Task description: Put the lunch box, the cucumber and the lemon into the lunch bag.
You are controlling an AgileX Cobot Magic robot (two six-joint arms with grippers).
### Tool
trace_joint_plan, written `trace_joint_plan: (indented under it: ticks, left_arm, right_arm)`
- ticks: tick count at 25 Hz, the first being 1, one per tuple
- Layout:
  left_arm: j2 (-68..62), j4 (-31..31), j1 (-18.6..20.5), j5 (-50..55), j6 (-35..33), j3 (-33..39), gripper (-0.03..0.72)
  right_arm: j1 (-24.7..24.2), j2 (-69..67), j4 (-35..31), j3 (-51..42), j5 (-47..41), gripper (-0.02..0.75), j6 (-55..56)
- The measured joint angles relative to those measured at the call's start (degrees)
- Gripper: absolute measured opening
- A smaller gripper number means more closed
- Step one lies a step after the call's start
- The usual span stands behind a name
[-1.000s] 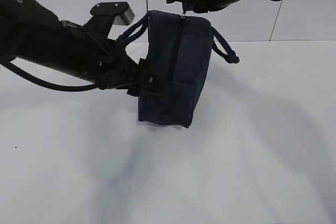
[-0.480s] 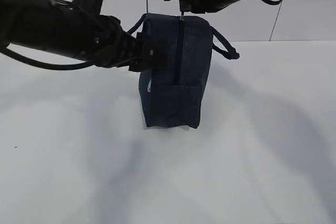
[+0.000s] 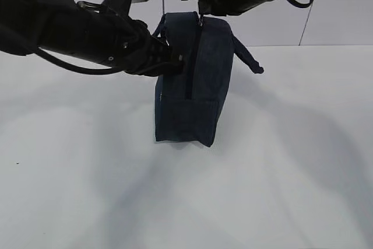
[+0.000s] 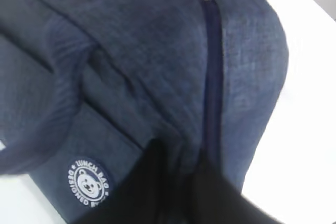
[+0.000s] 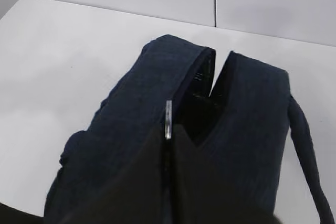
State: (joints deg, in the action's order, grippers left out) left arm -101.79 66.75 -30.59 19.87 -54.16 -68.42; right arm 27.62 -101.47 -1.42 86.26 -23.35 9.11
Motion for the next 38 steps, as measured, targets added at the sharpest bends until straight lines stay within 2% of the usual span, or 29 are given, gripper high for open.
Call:
trace_joint_plan:
  ticks: [2,4,19,38]
  left_arm:
    - [0.00,-0.87,0.00,0.30,-0.13,0.00,0.004]
    - [0.00,-1.45,0.00,0.43,-0.13,0.00,-0.006]
    - [0.00,-2.44,0.00,1.39,-0.13,-0.04,-0.008]
    - [0.00,-3.03,0.00,1.13,-0.25,1.19,-0.008]
  right_arm:
    - [0.00,0.00,-0.13,0.00,-0.13,0.000,0.00]
    - [0.00,0.00,-0.13,0.00,-0.13,0.000,0.00]
    - [0.00,-0.78,-0.13,0.00,2.14,0.000,0.00]
    - [-1.33,-5.10,2.47,7.62,0.59,0.000,0.00]
